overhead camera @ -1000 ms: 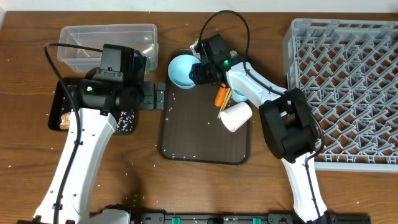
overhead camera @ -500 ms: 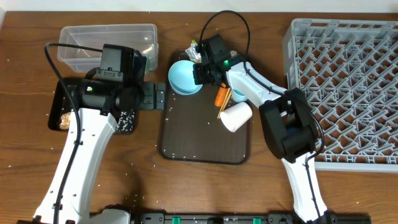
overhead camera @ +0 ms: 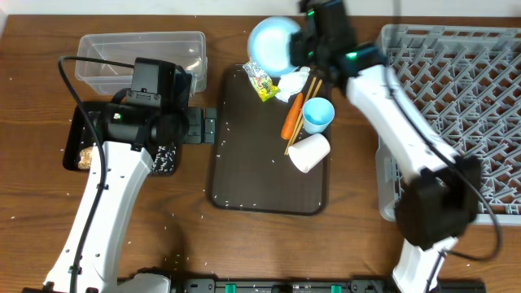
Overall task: Sort waste into correct bins and load items into the dishwasher rack
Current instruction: 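Carry the small blue bowl right toward the dish rack, then lower the small blue bowl into the dish rack and release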
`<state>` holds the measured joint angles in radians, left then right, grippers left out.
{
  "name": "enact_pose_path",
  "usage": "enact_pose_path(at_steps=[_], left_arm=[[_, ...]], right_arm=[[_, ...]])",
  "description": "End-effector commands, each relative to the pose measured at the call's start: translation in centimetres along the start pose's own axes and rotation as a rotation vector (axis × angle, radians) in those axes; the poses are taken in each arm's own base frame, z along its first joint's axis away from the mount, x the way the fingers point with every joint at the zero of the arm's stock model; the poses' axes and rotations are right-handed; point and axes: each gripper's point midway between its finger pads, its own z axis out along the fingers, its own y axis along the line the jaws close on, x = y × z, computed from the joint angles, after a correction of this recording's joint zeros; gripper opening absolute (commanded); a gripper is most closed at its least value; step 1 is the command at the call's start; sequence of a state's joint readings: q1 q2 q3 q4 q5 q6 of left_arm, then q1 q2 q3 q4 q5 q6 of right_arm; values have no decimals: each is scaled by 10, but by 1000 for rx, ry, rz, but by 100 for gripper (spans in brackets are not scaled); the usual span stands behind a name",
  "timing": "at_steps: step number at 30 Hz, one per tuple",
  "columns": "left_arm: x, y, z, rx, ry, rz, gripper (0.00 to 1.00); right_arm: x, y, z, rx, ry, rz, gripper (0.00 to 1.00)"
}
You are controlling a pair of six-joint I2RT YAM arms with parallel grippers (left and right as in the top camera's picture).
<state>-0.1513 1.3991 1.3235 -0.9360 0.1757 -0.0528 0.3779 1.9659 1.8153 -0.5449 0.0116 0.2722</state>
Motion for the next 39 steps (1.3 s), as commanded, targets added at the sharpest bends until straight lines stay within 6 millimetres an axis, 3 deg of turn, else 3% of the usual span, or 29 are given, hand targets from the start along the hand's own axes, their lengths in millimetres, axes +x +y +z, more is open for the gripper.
enact_pose_path(at_steps=[1,6,9,13,16,19,27,39], left_arm=[[-4,3,-2,-14,-9,-8,98],[-5,3,-2,-14,-10,-8,98],[-4,3,-2,-14,-9,-9,98],[-4,3,-2,-14,-9,-8,98],[-4,3,-2,-14,-9,-9,98],[-5,3,-2,-14,-10,-9,98],[-5,3,-2,-14,-10,-8,98],[-5,3,-2,-14,-10,-9,98]], right_arm=[[-31,-77,-35,313,-91,-22,1],[-39,-186,-87,726,-66,-86,1],[-40,-240,-115,934,-31,-120,1],[-44,-301,-150,1098,3,-130,1],[-46,-332,-166,1158,28,-154,1],[-46,-361,-182,1233,37,-147,1],[-44,-410,-194,1387,121,-225,1],[-22,-446,-143,1485,324,-406,1]])
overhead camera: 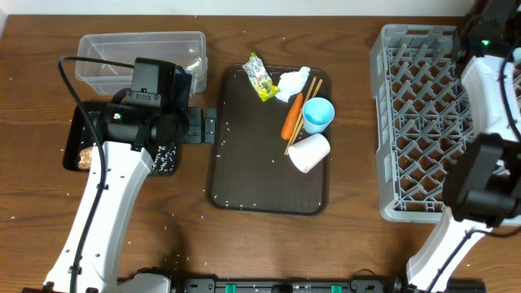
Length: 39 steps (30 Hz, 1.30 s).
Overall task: Sort waste into correct bins and load items into the dishwasher rack
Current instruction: 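Lower the small blue bowl into the dish rack and release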
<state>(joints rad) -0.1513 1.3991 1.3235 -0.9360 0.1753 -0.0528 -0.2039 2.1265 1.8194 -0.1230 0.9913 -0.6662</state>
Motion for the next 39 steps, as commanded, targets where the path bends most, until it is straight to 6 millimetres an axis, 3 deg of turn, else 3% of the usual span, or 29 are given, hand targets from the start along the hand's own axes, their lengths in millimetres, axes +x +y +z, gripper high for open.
enact_pose_path(at_steps=[1,8,16,25,39], left_arm=[[-4,3,-2,-13,-9,-8,98],[-4,3,-2,-13,-9,-8,98],[-4,3,-2,-13,-9,-8,98],[-4,3,-2,-13,-9,-8,98],[-5,3,-2,-13,-10,-8,98]], right_arm=[[12,8,11,42,54,-133,1],[19,21,25,54,70,-188,1],[29,18,45,76,90,-217,1],[42,49,58,53,107,-259,1],[28,86,41,1,46,-289,1]])
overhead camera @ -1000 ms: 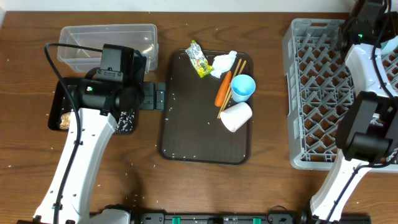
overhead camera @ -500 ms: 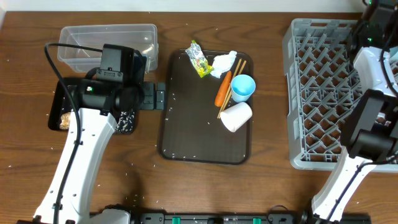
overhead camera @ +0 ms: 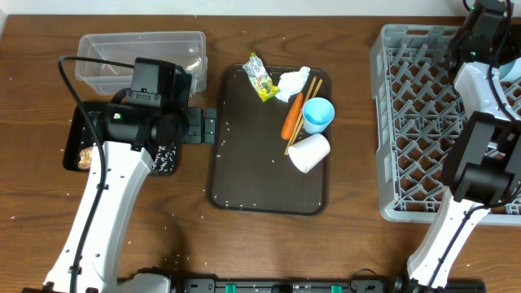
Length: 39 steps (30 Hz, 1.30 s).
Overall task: Sort waste into correct bins and load items into the dishwasher rack
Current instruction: 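Lower the small blue bowl into the dish rack and release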
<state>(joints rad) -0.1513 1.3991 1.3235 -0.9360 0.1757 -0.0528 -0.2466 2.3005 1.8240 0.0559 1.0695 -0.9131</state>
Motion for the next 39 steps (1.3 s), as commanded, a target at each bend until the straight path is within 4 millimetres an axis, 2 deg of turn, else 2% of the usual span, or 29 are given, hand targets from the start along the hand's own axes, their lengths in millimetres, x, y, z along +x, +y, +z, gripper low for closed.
enact_pose_path(at_steps=[1,12,14,16,17,19,20,22,32,36,39], left_arm=[[-5,3,-2,-13,-10,-8,98],[-4,3,-2,-14,-9,-8,98],[-4,3,-2,-13,-9,-8,98],[-5,3,-2,-13,-10,-8,98],[-4,3,-2,-14,-9,-9,98],[-4,3,-2,-14,-9,-8,98],[-4,3,-2,-14,-9,-9,97],[-4,3,-2,-14,-9,-8,98],[-4,3,-2,-13,-9,-9,98],[-5,3,-2,-13,-10,-8,98],[-4,3,-2,-14,-9,-9,98]], right_arm=[[-14,43,-13,-75,-61,-64,1],[-25,85,-40,-142,-110,-141,1],[-28,89,-45,-146,-120,-142,7],[-32,91,-52,-148,-131,-138,34],[-35,92,-56,-148,-141,-135,55],[-40,90,-61,-138,-155,-117,81],[-43,88,-64,-127,-159,-100,89],[-47,82,-68,-101,-161,-59,98],[-71,70,-109,-70,-224,12,99],[-82,52,-127,-65,-263,56,99],[-88,30,-139,-61,-285,102,99]])
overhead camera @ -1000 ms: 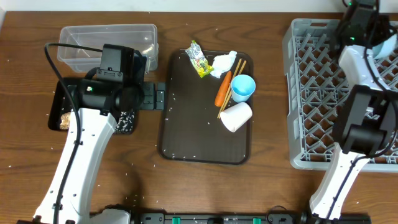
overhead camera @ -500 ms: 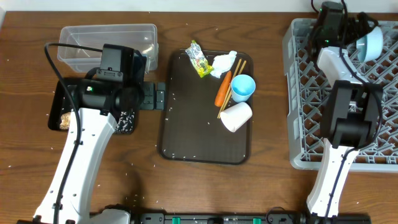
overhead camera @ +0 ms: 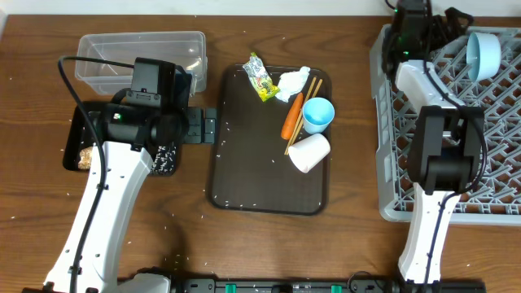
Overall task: Sort waste into correct bins and load items into the dishwasher rack
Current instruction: 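Lower the small blue bowl into the dish rack and release, then withdraw the right gripper up over the rack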
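A light blue bowl (overhead camera: 482, 55) stands on edge in the far part of the grey dishwasher rack (overhead camera: 391, 122). My right gripper (overhead camera: 407, 11) is at the rack's far left corner, apart from the bowl; its fingers lie at the frame's edge and their state is unclear. On the dark tray (overhead camera: 260, 171) lie a yellow wrapper (overhead camera: 260, 77), a white tissue (overhead camera: 293, 82), a carrot (overhead camera: 291, 117), chopsticks (overhead camera: 304, 106), a blue cup (overhead camera: 317, 114) and a white cup (overhead camera: 309, 152). My left gripper (overhead camera: 210, 126) sits just left of the tray, shut and holding nothing.
A clear plastic bin (overhead camera: 142, 57) stands at the far left. A black bin (overhead camera: 80, 153) with food scraps lies under my left arm. The right arm stretches along the rack's left side from the near edge.
The right gripper has let go of the blue bowl and now sits to the left, at the rack's far left corner. The bowl stands on edge in the rack. The left arm is unchanged.
The right gripper held the blue bowl above the tray's far edge. Then bowl and gripper were at the rack's far right, with the bowl barely in view. Now the bowl rests in the rack and the gripper is apart from it. The left arm never moved.
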`<state>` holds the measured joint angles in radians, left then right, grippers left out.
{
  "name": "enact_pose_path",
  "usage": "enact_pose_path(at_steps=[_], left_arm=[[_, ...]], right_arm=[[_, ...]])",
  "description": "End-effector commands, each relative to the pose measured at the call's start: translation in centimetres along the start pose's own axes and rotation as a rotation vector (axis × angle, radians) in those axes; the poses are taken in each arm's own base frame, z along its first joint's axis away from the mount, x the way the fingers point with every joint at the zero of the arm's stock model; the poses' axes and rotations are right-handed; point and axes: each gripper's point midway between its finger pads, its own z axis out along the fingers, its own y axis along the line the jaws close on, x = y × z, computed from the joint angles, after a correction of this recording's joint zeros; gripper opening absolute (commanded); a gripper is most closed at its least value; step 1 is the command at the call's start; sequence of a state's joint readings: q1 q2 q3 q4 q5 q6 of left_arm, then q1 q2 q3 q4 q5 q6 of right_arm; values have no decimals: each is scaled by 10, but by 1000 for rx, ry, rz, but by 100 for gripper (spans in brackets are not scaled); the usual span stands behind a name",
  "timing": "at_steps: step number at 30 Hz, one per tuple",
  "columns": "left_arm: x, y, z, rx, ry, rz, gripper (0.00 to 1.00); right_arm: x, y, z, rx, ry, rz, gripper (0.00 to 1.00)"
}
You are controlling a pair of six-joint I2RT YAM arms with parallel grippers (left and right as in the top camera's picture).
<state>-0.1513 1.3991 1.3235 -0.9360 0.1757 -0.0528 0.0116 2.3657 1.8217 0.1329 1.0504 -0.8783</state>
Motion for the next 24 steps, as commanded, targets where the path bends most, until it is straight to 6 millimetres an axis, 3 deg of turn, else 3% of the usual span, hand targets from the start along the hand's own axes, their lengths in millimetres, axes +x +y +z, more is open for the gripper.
enact_pose_path(at_steps=[1,5,7,10,13,19,21,24], left_arm=[[-4,3,-2,-14,-9,-8,98],[-5,3,-2,-14,-10,-8,98],[-5,3,-2,-14,-10,-9,98],[-4,3,-2,-13,-9,-8,98],[-4,3,-2,-14,-9,-8,98],[-5,3,-2,-14,-10,-9,98],[-4,3,-2,-13,-9,-8,98],[-4,3,-2,-13,-9,-8,98]], right_arm=[[-17,-54,-25,33,-44,127,99],[-24,-71,-42,-33,-87,197,99],[-26,-66,-53,-125,-114,217,99],[-30,-35,-87,-406,-174,224,99],[-34,-1,-134,-727,-199,302,87],[-34,66,-263,-1449,-199,326,80],[-28,81,-286,-1541,-177,280,79],[-18,94,-299,-1546,-133,222,80]])
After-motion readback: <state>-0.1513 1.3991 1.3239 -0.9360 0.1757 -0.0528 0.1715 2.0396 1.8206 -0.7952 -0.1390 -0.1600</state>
